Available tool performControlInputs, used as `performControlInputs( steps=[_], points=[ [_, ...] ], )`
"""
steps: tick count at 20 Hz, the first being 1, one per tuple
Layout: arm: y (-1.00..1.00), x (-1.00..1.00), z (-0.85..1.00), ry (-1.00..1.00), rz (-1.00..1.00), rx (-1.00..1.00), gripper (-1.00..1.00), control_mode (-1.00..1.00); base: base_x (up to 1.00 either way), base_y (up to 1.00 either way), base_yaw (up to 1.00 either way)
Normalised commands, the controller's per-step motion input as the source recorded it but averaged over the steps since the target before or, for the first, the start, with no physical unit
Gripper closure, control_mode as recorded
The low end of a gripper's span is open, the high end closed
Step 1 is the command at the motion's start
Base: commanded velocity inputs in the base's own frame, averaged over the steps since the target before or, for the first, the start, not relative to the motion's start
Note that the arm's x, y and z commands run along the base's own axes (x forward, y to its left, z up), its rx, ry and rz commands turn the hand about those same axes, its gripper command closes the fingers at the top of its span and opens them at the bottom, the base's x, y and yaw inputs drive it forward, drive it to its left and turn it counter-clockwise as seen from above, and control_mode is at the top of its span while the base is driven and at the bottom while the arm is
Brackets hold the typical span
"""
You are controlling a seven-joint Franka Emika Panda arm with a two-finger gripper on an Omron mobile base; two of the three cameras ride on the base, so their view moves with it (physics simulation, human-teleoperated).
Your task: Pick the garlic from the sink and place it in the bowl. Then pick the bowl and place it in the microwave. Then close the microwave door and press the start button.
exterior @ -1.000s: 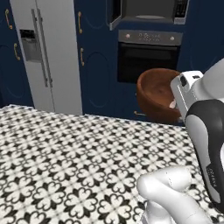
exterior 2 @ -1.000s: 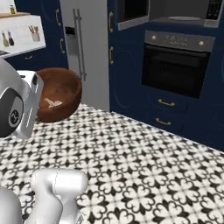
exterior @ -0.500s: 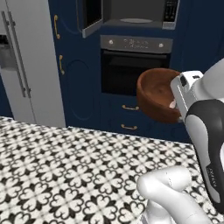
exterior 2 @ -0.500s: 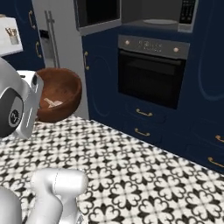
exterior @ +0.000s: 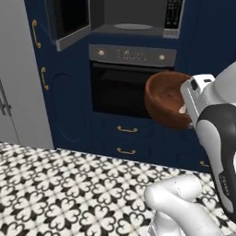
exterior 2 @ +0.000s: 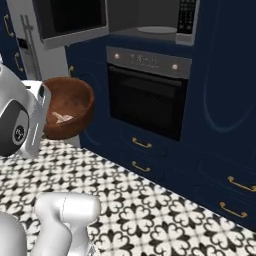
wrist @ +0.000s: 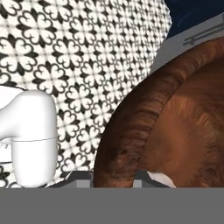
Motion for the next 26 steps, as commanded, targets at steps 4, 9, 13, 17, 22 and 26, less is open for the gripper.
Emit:
performControlInputs(
  steps=[4,9,13,17,22,26],
  points=[
    [0.00,0.00,0.00,0.00,0.00,0.00,1.00,1.00,1.00,0.00,0.23],
    [0.00,0.00,0.00,0.00,0.00,0.00,1.00,1.00,0.96,0.00,0.36],
    [0.00,0.00,0.00,0.00,0.00,0.00,1.00,1.00,0.67,-0.04,0.29],
    [0.00,0.00,0.00,0.00,0.00,0.00,1.00,1.00,0.70,-0.57,0.01],
    [0.00,0.00,0.00,0.00,0.00,0.00,1.00,1.00,0.89,-0.38,-0.04],
    [0.00,0.00,0.00,0.00,0.00,0.00,1.00,1.00,0.75,0.09,-0.11]
  ],
)
